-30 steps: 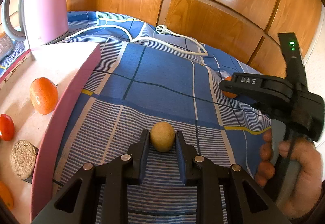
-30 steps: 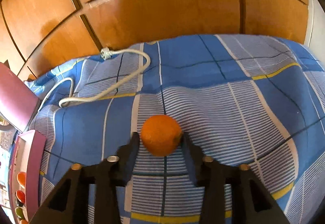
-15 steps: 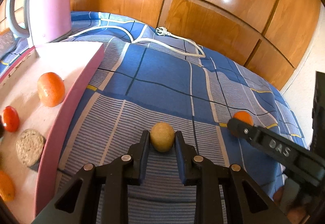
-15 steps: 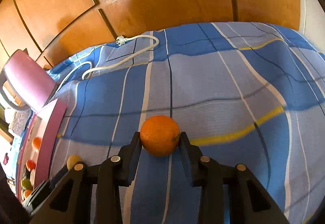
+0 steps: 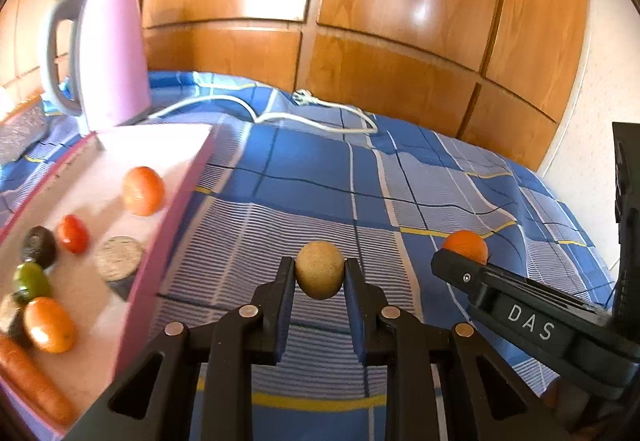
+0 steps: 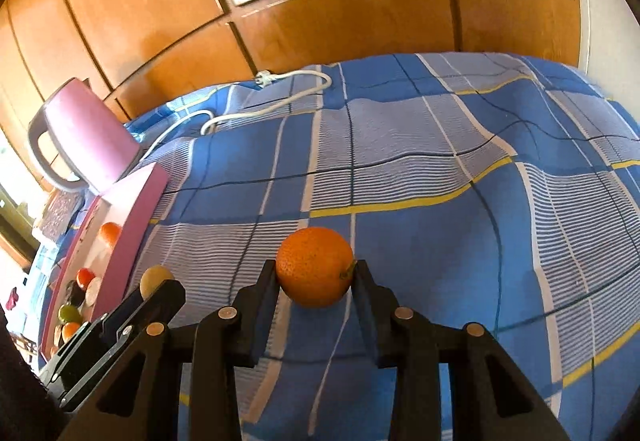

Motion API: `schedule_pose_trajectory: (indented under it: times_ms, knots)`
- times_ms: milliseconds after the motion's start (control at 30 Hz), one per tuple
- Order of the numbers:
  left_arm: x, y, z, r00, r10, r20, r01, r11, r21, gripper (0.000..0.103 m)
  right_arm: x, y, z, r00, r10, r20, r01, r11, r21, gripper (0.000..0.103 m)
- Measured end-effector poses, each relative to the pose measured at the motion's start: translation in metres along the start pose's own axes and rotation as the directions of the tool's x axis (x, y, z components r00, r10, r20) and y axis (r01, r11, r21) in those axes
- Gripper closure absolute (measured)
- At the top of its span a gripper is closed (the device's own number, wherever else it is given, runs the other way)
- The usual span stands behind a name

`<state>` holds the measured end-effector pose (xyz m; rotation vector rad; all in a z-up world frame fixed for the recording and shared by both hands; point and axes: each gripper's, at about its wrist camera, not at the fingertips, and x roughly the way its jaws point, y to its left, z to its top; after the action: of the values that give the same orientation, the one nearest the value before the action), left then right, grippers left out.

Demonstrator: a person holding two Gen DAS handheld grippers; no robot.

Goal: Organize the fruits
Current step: 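Carry yellow fruit to pink tray with left tool while right tool carries orange there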

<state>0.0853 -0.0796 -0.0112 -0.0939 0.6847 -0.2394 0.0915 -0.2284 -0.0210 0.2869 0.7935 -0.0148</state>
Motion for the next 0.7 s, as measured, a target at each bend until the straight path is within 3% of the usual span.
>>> schedule_pose_trajectory:
  times_ms: [400,700]
  knots:
    - [-0.05,0.028,0.004,0.994,0.058,0.096,-0.054,0.997,-0.046,0.079,-0.024,0.029,-0.019,0.998,0.046,0.034,-0.044,0.998,-0.042,0.066]
    - [-0.072,0.075,0.009,0.986,0.142,0.092,-0.127,0.98,-0.152,0.079,-0.028,0.069,-0.029,0.994,0.11,0.014,-0.109,0.99,-0.087,0.066]
